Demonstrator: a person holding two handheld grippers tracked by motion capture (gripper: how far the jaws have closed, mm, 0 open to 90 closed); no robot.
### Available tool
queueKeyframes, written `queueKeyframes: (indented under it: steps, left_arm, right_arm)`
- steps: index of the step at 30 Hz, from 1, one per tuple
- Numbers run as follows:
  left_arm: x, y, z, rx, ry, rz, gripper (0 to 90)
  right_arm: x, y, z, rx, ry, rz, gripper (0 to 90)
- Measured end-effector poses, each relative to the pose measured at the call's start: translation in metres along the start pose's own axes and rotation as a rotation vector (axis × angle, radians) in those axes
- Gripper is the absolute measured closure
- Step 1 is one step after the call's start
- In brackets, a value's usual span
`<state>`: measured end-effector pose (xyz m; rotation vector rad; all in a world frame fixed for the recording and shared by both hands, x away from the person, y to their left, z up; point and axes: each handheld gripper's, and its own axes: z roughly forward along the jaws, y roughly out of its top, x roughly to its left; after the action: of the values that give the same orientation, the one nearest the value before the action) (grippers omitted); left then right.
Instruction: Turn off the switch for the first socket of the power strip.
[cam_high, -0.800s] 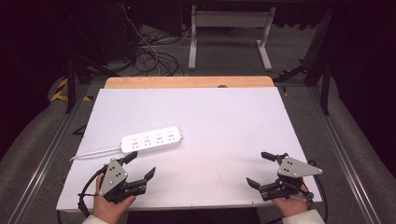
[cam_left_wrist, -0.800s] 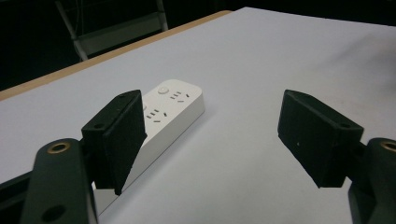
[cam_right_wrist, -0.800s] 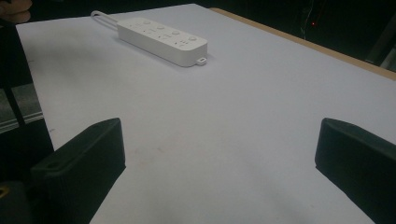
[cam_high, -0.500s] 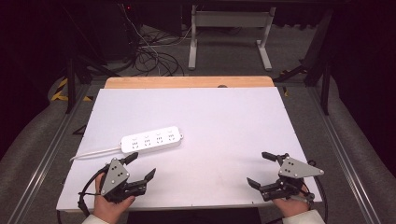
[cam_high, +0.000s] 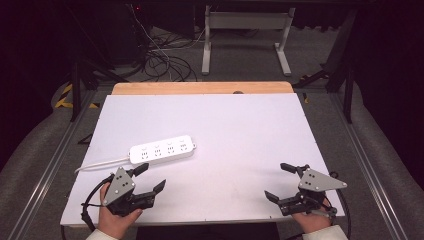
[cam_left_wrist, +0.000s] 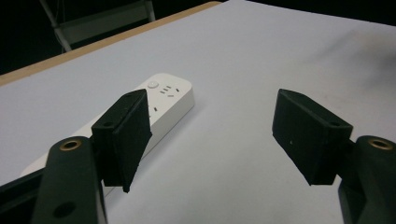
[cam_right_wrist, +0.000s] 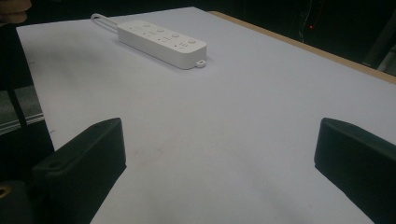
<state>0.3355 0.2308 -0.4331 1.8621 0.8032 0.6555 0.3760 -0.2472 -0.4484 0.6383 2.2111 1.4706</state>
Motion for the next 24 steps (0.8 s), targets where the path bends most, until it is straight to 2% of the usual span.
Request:
queueKeyframes:
  steps: [4, 6, 15, 20, 24]
  left_arm:
    - [-0.001, 0.002, 0.0, 0.007, 0.022, 0.033, 29.4]
    - [0.0, 0.004, 0.0, 0.01, 0.021, 0.024, 30.1]
    - [0.008, 0.018, 0.0, 0.051, -0.034, -0.006, 33.6]
    - [0.016, 0.025, 0.003, 0.063, -0.014, -0.017, 35.6]
    - [0.022, 0.032, 0.004, 0.064, 0.001, -0.004, 36.2]
  right_arm:
    - [0.0, 0.0, 0.0, -0.002, 0.0, -0.001, 2.4]
    - [0.0, 0.0, 0.0, -0.004, 0.0, -0.005, 2.4]
    - [0.0, 0.0, 0.001, 0.008, 0.0, -0.002, 2.3]
    - [0.0, -0.001, 0.001, 0.005, 0.002, -0.003, 2.3]
    - [-0.001, -0.001, 0.001, 0.006, 0.004, 0.0, 2.4]
